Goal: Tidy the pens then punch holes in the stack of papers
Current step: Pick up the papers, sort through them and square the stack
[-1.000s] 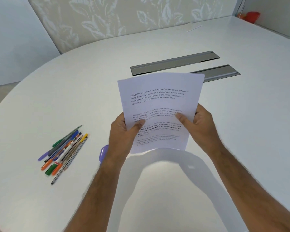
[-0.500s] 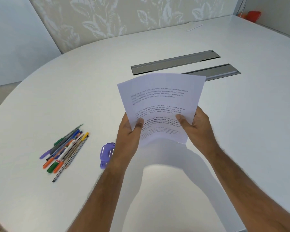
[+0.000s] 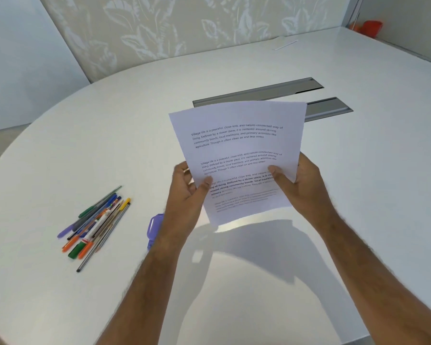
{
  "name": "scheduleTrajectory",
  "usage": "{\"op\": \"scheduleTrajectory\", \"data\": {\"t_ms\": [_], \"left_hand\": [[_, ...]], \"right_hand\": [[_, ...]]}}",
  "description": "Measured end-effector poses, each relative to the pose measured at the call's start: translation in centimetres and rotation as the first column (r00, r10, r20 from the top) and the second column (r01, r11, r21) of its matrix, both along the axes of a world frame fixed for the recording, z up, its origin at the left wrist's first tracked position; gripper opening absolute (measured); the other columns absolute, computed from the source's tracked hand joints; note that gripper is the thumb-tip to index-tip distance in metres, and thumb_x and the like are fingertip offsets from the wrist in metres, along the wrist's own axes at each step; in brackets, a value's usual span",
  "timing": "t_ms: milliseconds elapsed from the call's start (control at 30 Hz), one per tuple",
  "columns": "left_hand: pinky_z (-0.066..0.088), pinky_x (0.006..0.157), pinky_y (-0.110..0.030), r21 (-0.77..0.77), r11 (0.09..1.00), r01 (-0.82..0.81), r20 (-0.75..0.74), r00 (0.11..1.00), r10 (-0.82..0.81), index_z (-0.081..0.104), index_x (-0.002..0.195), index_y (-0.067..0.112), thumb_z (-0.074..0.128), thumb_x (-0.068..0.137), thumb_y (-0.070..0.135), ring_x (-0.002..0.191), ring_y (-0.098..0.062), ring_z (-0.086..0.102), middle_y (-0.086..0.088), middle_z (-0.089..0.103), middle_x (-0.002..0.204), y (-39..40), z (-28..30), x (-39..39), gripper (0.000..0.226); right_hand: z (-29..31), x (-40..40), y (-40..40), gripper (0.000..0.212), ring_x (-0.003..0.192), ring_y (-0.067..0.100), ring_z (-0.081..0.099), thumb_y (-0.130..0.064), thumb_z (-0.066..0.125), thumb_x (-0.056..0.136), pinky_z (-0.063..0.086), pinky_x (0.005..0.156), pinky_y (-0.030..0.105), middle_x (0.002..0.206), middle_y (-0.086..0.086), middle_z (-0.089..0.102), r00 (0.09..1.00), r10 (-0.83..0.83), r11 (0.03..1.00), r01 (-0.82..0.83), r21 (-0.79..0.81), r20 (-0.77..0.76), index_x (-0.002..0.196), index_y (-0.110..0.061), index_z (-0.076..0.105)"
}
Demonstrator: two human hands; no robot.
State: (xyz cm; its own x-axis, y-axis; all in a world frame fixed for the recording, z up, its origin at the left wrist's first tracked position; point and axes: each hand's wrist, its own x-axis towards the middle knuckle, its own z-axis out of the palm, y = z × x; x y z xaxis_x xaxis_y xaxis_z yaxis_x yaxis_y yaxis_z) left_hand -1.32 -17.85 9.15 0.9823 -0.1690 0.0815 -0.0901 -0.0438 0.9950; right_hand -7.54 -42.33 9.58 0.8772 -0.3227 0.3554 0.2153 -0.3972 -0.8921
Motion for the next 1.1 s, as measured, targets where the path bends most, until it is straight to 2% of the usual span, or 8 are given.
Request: {"op": "scheduleTrajectory", "data": {"t_ms": [133, 200, 333, 467, 567, 700, 867, 1100], "left_hand": [[0.049, 0.108, -0.034, 0.084, 0.978, -0.191, 0.190, 0.966, 0.173, 0.042, 0.143, 0.030, 0.081, 0.091, 0.018, 0.129, -0.004, 0.058, 0.009, 0.057, 0.144, 0.6, 2.0, 0.1, 0.066], [0.037, 0.121, -0.043, 0.160, 0.937, -0.309, 0.354, 0.905, 0.238, 0.037, 0.152, 0.024, 0.086, 0.085, 0.028, 0.143, -0.010, 0.044, 0.007, 0.045, 0.155, 1.2, 3.4, 0.0, 0.083], [0.022, 0.126, -0.040, 0.337, 0.862, -0.380, 0.607, 0.787, 0.110, 0.032, 0.158, 0.023, 0.085, 0.079, 0.046, 0.151, -0.013, 0.033, 0.010, 0.036, 0.162, 2.1, 6.4, -0.6, 0.098], [0.034, 0.113, -0.027, 0.515, 0.818, -0.254, 0.576, 0.810, -0.112, 0.055, 0.140, 0.034, 0.086, 0.082, 0.042, 0.134, -0.007, 0.048, 0.019, 0.057, 0.144, 2.4, 8.0, -1.1, 0.066], [0.042, 0.080, -0.006, 0.524, 0.846, -0.098, 0.453, 0.874, -0.179, 0.075, 0.105, 0.040, 0.085, 0.087, 0.034, 0.099, 0.007, 0.062, 0.025, 0.074, 0.107, 2.4, 7.8, -1.0, 0.022], [0.052, 0.061, -0.016, 0.458, 0.889, 0.011, 0.375, 0.904, -0.205, 0.069, 0.083, 0.054, 0.082, 0.092, 0.028, 0.077, -0.004, 0.068, 0.031, 0.073, 0.086, 2.4, 6.7, -1.2, 0.030], [0.054, 0.059, -0.008, 0.329, 0.943, 0.046, 0.260, 0.956, -0.137, 0.071, 0.088, 0.062, 0.078, 0.084, 0.047, 0.080, 0.004, 0.072, 0.044, 0.071, 0.085, 3.1, 5.5, -1.5, 0.017], [0.055, 0.055, -0.010, 0.125, 0.992, -0.006, 0.107, 0.994, -0.007, 0.079, 0.087, 0.053, 0.086, 0.077, 0.040, 0.073, -0.001, 0.077, 0.028, 0.080, 0.086, 3.6, 3.2, -1.1, 0.018]], "right_hand": [[2.6, -0.3, -0.9, 0.025, 0.096, -0.006, 0.068, -0.037, 0.062, 0.097, 0.055, 0.071, 0.009, 0.105, -0.045, 0.066, 0.999, 0.018, 0.982, -0.026, -0.186, -0.043, 0.120, -0.043, 0.056], [3.5, -0.5, -1.4, 0.018, 0.091, 0.001, 0.069, -0.038, 0.059, 0.099, 0.060, 0.066, 0.022, 0.102, -0.032, 0.070, 0.997, 0.028, 0.950, -0.051, -0.308, -0.078, 0.116, -0.040, 0.055], [5.3, -0.9, -1.6, 0.011, 0.089, -0.004, 0.062, -0.038, 0.052, 0.098, 0.049, 0.058, 0.025, 0.092, -0.026, 0.064, 0.987, 0.072, 0.838, -0.139, -0.527, -0.146, 0.108, -0.042, 0.053], [6.5, -1.5, -1.2, 0.017, 0.088, 0.005, 0.061, -0.030, 0.052, 0.097, 0.049, 0.067, 0.027, 0.096, -0.025, 0.068, 0.974, 0.099, 0.794, -0.201, -0.574, -0.204, 0.109, -0.040, 0.058], [7.0, -1.6, -0.9, 0.019, 0.094, 0.011, 0.065, -0.022, 0.057, 0.100, 0.055, 0.079, 0.037, 0.103, -0.019, 0.073, 0.965, 0.136, 0.788, -0.242, -0.566, -0.224, 0.110, -0.036, 0.063], [6.4, -1.8, -1.5, 0.023, 0.104, 0.002, 0.056, -0.039, 0.065, 0.097, 0.051, 0.085, 0.029, 0.117, -0.025, 0.066, 0.989, 0.091, 0.812, -0.140, -0.567, -0.113, 0.119, -0.044, 0.059], [4.2, -1.3, -4.3, 0.083, 0.128, 0.008, 0.055, -0.052, 0.092, 0.071, 0.042, 0.107, 0.021, 0.142, -0.011, 0.057, 0.998, -0.057, 0.972, 0.054, -0.229, -0.006, 0.139, -0.029, 0.051], [0.1, -0.9, -6.7, 0.064, 0.112, 0.025, 0.076, -0.047, 0.101, 0.059, 0.063, 0.090, 0.036, 0.121, 0.002, 0.079, 0.991, 0.128, 0.928, -0.103, 0.358, -0.048, 0.113, -0.027, 0.075]]}}
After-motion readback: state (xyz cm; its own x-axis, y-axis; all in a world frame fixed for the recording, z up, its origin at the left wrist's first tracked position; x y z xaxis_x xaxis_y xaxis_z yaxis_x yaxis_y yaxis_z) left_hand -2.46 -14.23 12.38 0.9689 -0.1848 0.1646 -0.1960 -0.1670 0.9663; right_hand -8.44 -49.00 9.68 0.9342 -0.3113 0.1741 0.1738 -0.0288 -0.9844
